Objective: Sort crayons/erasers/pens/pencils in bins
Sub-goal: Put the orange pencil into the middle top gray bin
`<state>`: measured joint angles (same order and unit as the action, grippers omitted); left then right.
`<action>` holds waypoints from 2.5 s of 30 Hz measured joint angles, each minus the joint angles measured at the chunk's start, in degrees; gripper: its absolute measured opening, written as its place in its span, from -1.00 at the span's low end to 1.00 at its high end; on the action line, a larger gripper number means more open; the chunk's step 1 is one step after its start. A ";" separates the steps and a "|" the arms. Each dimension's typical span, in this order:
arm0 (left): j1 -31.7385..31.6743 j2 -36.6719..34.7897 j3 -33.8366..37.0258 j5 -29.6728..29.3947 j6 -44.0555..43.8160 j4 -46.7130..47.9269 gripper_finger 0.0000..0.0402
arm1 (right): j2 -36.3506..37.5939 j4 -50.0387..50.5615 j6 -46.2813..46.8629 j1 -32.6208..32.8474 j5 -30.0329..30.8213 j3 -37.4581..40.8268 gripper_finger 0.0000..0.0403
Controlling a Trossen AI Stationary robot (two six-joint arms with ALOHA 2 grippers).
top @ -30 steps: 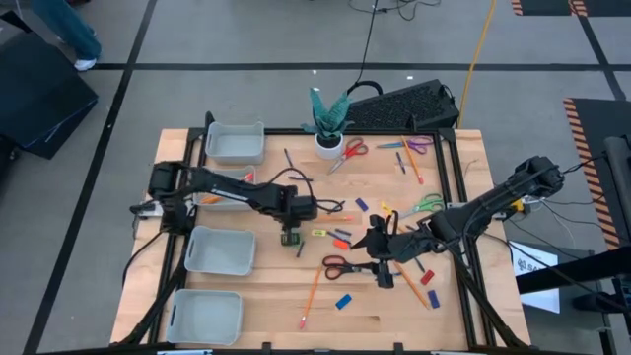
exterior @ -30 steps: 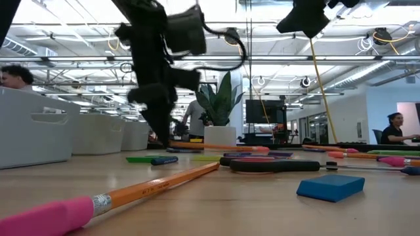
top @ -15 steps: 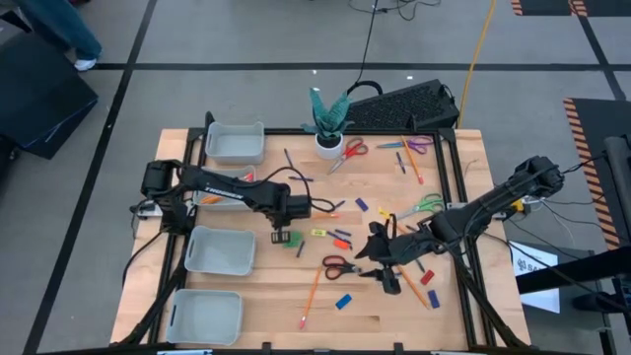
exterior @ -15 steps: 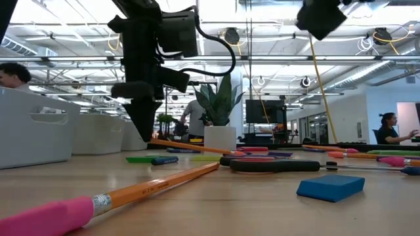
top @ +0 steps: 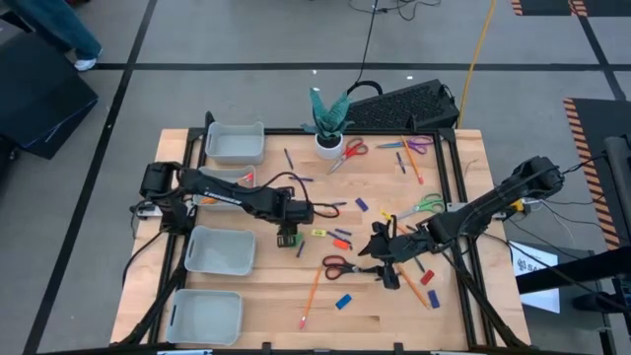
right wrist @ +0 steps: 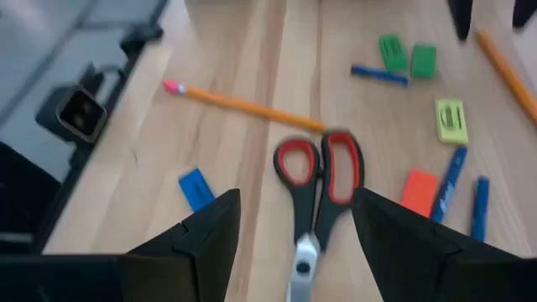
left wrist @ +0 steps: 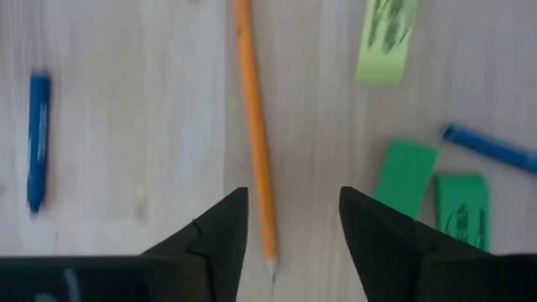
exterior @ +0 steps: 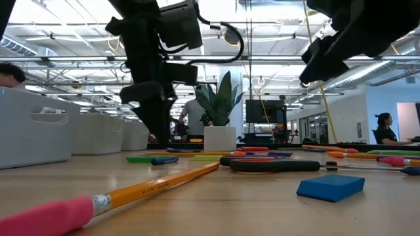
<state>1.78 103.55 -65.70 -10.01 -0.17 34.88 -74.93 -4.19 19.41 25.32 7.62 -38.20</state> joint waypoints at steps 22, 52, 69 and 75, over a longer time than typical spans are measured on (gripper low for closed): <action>-1.99 4.27 23.41 -3.47 -9.39 -58.51 -0.32 | 0.03 -7.69 -5.81 -5.49 -0.38 4.53 0.11; 0.63 -3.40 11.80 -6.61 -12.27 -40.02 -0.94 | 0.27 -4.08 -14.53 -5.49 -0.29 -4.89 0.11; 0.32 -37.35 2.50 -20.19 -50.73 33.79 -0.96 | 0.30 -3.27 -15.81 -6.86 4.55 -5.48 0.11; -2.94 -38.67 6.07 -24.89 -34.64 38.02 -0.99 | 0.27 -1.99 -19.07 -6.86 4.34 -5.46 0.11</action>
<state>-1.15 64.88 -59.63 -34.90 -34.81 72.90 -74.65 -6.18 0.34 18.46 11.96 -43.66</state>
